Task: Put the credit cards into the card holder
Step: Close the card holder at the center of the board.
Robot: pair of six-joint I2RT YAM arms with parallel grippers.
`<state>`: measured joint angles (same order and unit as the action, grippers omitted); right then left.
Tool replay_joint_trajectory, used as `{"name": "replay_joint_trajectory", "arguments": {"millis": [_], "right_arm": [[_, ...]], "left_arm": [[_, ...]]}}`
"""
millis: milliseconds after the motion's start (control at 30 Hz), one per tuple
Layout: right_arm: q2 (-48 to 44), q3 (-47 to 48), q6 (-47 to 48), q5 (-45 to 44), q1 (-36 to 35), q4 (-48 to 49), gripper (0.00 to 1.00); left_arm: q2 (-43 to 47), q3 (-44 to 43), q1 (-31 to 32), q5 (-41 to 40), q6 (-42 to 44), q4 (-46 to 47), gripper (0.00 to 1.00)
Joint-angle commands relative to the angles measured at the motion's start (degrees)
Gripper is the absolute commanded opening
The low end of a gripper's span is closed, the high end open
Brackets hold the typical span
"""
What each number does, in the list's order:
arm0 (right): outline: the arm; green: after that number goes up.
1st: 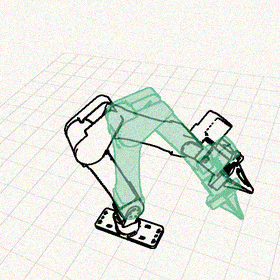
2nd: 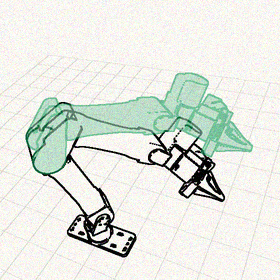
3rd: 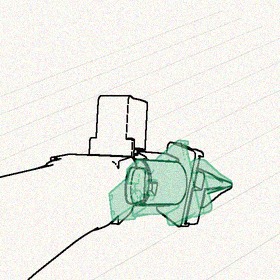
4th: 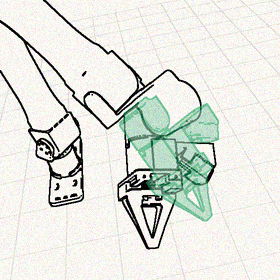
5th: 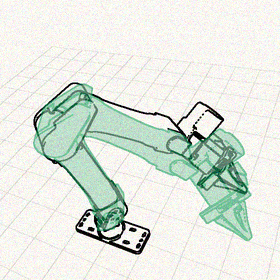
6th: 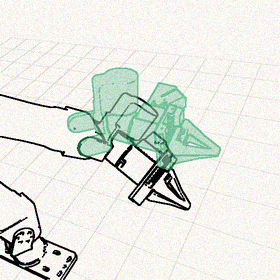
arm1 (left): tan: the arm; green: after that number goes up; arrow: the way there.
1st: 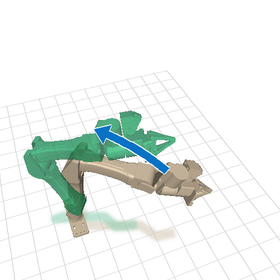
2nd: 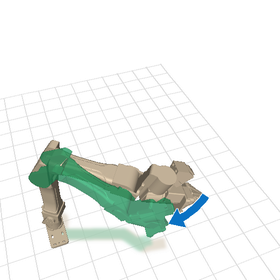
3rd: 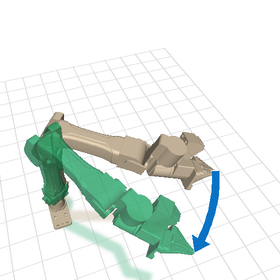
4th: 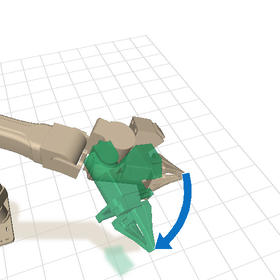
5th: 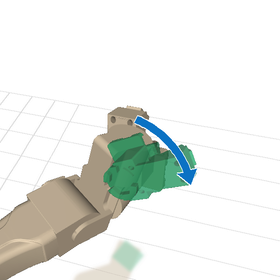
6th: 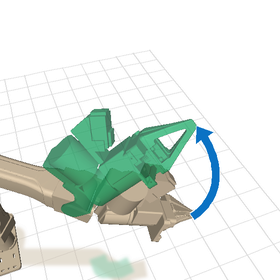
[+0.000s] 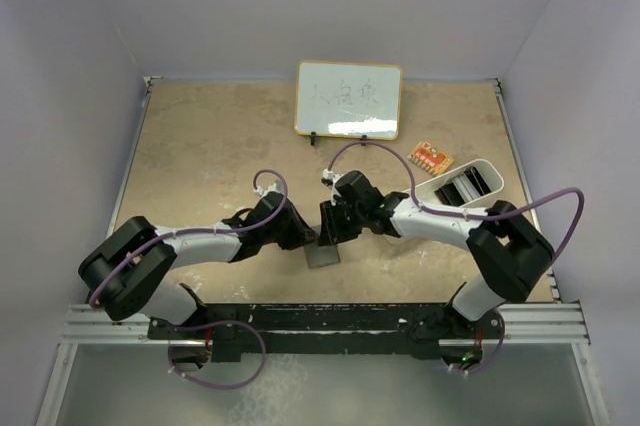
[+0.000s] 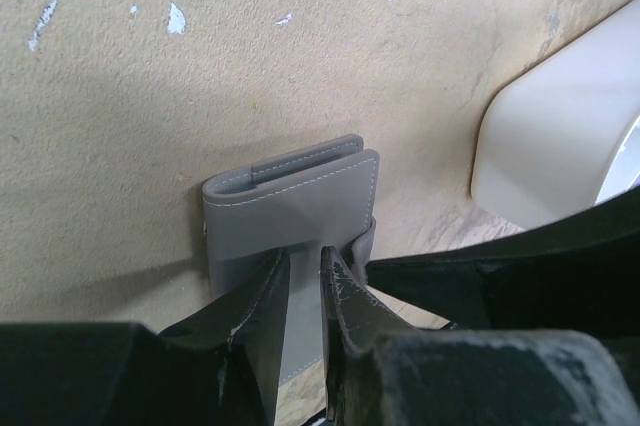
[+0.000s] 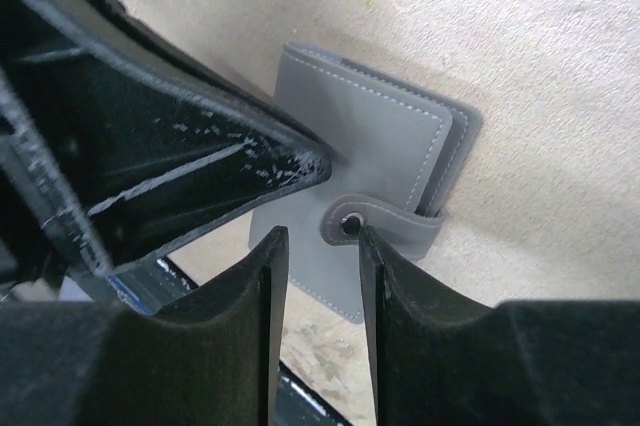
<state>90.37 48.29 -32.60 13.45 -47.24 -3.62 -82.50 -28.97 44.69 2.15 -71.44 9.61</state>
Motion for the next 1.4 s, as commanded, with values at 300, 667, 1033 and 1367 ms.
{"name": "replay_joint_trajectory", "arguments": {"millis": [300,667,1033,1367], "right_arm": [[-8.2,-1.4,-1.7,-3.3,0.0,-1.5,0.24],[-4.9,-2.6,-2.8,-4.2,1.7,1.8,0.3],[-1.0,-3.8,-3.1,-0.7,1.8,6.5,0.22],[0.4,-4.7,-4.5,0.4,1.7,8.4,0.2]], "left_arm": [[-2.9,0.2,0.5,-1.7,2.0,-9.2,0.17],[-2.8,-0.1,0.5,-2.2,1.8,-9.6,0.17],[-3.9,-0.7,0.5,-2.1,2.2,-9.3,0.16],[-4.3,-0.6,0.5,-2.0,2.0,-9.1,0.15]]}}
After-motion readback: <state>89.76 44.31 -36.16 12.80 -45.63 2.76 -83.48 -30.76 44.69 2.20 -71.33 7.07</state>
